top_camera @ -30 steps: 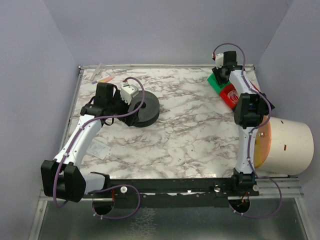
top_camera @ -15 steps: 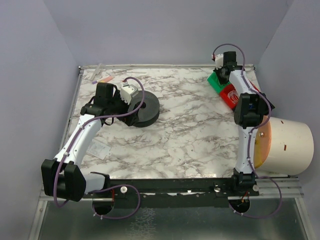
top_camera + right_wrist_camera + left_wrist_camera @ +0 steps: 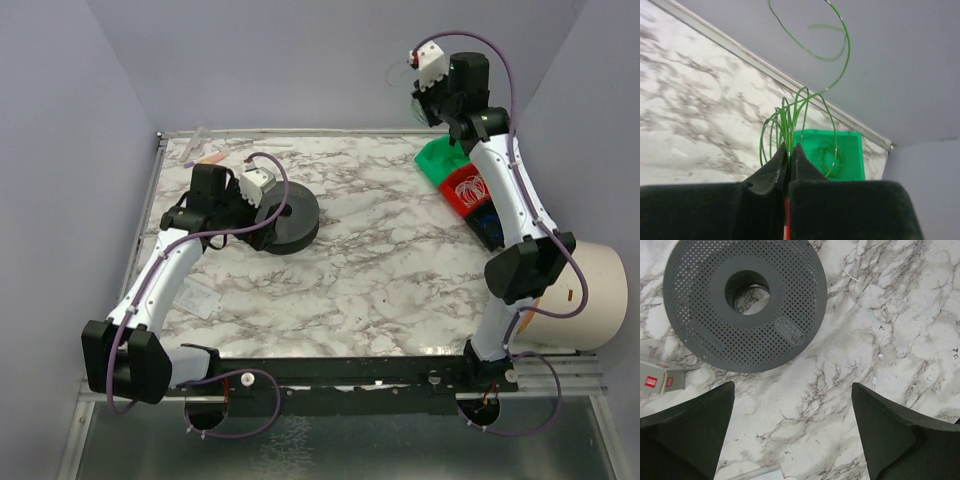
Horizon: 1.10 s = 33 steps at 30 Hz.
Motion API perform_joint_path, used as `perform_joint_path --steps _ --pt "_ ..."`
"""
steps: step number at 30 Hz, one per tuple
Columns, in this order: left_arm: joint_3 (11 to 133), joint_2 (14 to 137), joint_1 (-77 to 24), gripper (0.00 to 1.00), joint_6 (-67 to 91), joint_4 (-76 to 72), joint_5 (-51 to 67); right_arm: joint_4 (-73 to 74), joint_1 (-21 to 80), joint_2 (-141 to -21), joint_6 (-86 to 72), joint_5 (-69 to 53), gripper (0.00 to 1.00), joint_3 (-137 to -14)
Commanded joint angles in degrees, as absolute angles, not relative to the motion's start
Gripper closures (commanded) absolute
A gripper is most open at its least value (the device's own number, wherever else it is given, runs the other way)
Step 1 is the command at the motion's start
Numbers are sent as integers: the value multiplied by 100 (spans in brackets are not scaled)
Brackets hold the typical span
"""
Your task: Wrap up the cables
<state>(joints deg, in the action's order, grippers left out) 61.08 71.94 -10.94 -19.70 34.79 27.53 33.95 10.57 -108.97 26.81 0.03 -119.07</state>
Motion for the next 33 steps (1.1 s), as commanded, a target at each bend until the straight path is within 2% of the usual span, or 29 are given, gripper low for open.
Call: perform_joint_path --steps 1,6,14,21,28,33 --pt "6675 6851 -1072 1 -2040 3362 2415 3735 1483 -10434 2570 -531 99 -11664" --pt "7371 6833 -1072 1 -2038 3354 2818 3962 1649 -9930 1907 -1643 100 -11804" --pt "7821 6820 -1241 1 -1568 2868 4042 3713 1648 -9171 1214 -3727 99 -10742" --pt "7745 6906 -2237 1 -1504 2383 3120 2947 1650 -8688 504 -4430 99 -9797" --pt "7700 7212 -2689 1 -1198 2160 3289 2327 1644 -8342 -255 -4853 100 -9126" --pt "7694 7500 -2922 1 -929 1897 2777 2298 1644 -8199 -309 -5034 99 -9004"
